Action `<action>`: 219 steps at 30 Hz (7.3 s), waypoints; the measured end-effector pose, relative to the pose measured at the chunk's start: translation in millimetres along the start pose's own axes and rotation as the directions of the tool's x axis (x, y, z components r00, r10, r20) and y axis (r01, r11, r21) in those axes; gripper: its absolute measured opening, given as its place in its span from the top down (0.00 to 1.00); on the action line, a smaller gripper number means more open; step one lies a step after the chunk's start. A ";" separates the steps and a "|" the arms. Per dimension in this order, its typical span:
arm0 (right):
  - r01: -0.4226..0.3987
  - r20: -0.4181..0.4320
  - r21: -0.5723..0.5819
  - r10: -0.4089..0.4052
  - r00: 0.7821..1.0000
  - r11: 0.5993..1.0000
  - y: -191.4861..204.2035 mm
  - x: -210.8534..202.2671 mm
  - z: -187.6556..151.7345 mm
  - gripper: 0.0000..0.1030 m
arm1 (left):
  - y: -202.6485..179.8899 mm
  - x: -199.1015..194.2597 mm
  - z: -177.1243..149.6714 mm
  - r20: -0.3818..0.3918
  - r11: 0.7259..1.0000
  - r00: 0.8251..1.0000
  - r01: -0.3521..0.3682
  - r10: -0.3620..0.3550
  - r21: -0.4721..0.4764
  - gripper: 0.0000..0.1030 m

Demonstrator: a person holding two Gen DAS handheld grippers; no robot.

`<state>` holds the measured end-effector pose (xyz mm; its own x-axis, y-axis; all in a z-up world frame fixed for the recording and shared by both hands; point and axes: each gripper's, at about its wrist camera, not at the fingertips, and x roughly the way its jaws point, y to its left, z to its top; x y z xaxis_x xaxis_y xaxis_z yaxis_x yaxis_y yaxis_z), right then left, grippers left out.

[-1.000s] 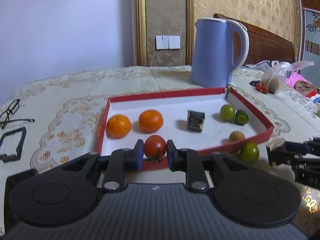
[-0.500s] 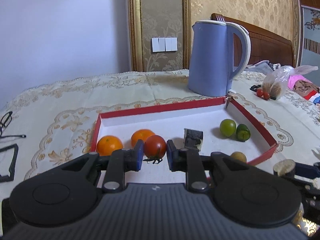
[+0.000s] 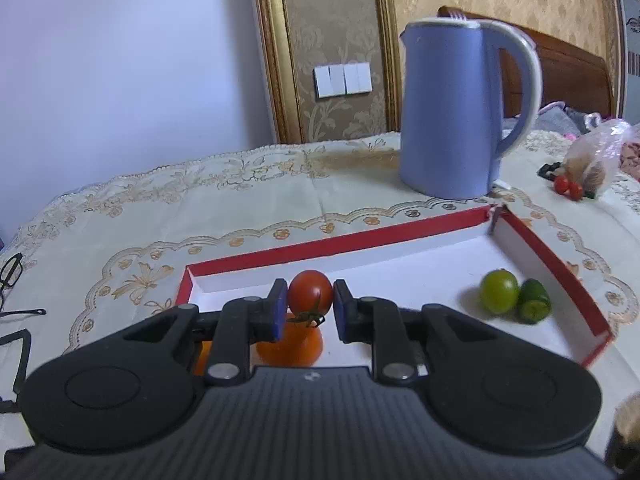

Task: Organize fruits
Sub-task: 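Carry the cherry tomato into the box and open the left gripper while the right lifts the eggplant slice, then lower the eggplant slice into the box and open the right gripper, then grasp the brown longan beside the box with the left gripper, then carry the longan into the box and release it while the right gripper grasps a green tomato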

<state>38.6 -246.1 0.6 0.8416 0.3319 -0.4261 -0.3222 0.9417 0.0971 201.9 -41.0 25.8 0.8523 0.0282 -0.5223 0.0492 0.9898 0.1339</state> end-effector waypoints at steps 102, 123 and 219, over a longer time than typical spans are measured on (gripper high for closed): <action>0.342 0.028 0.068 -0.345 0.938 0.937 -17.5 1.7 -4.7 0.00 | -52.9 -92.2 -100.6 0.033 1.000 0.999 0.009 -0.010 0.017 0.06; 0.344 0.058 0.021 -0.345 0.937 0.939 -14.6 -3.3 -16.8 0.00 | -61.1 -53.1 -87.6 -0.067 0.993 0.996 0.043 -0.051 -0.112 0.58; 0.031 0.003 -0.069 -0.031 1.000 0.997 27.6 1.6 -2.3 0.68 | -17.3 42.2 6.6 -0.043 0.995 0.994 -0.101 0.101 0.018 0.76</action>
<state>30.0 -219.7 0.5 0.8524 0.3028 -0.4263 -0.3252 0.9454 0.0214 240.4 -57.8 7.0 0.8295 0.1344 -0.5421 -0.0276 0.9793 0.2006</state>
